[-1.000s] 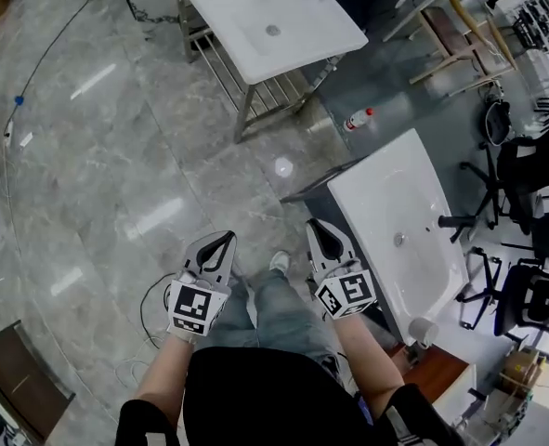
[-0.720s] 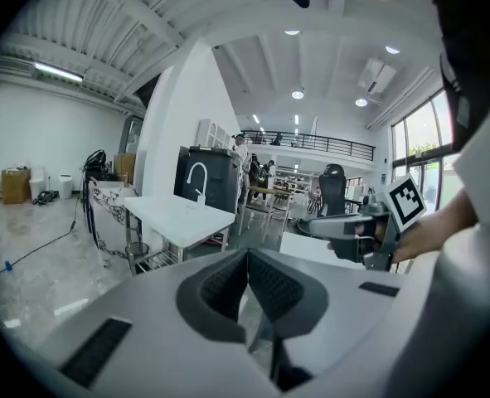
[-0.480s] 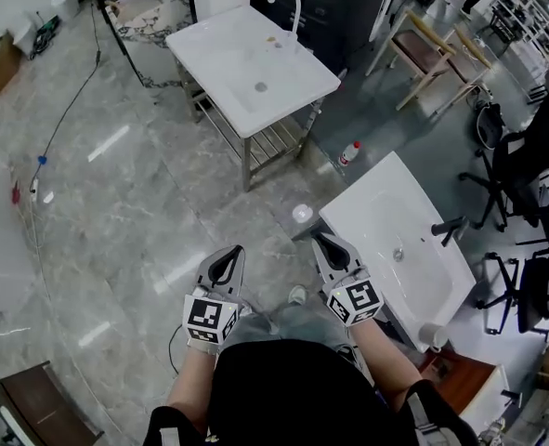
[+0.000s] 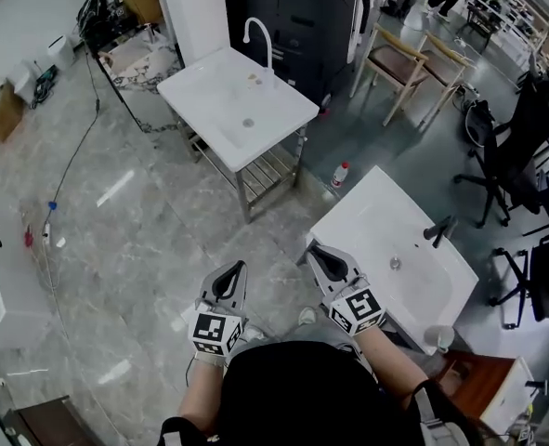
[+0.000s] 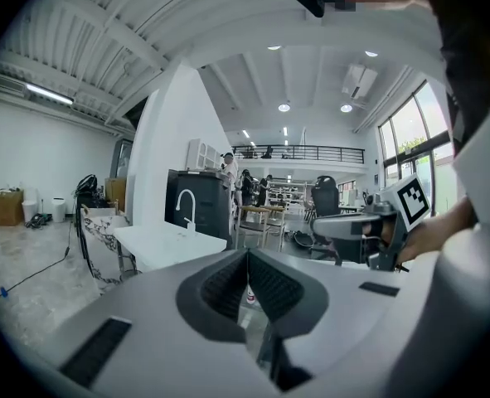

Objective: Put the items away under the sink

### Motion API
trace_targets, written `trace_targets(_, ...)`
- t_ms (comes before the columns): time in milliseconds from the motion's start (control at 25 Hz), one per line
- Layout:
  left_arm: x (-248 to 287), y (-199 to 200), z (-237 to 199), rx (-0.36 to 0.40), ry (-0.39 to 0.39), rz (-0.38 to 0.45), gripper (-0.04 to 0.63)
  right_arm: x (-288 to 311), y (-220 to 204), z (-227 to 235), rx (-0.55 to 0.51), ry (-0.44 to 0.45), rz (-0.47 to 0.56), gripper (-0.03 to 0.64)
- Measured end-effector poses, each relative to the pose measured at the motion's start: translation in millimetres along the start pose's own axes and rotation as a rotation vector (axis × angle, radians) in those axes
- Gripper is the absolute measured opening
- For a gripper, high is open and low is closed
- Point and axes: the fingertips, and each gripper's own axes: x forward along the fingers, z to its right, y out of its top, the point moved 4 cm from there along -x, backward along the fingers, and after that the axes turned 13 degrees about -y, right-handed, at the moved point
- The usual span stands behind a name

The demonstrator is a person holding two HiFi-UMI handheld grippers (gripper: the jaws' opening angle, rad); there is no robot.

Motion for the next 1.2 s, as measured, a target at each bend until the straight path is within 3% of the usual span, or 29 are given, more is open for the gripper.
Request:
trace_targets(520, 12.3, 10.0, 25.7, 0.008, -0.042, -0.001, 0.023, -27.7, 12.0, 19.4, -0.013, -0.055, 0.055, 0.049)
trace_targets(1200, 9.4, 6.2, 17.0, -0.014, -0.042, 0.016, 0.023, -29.2, 0.0, 14.6, 0.007, -0.083, 0.014, 0.049)
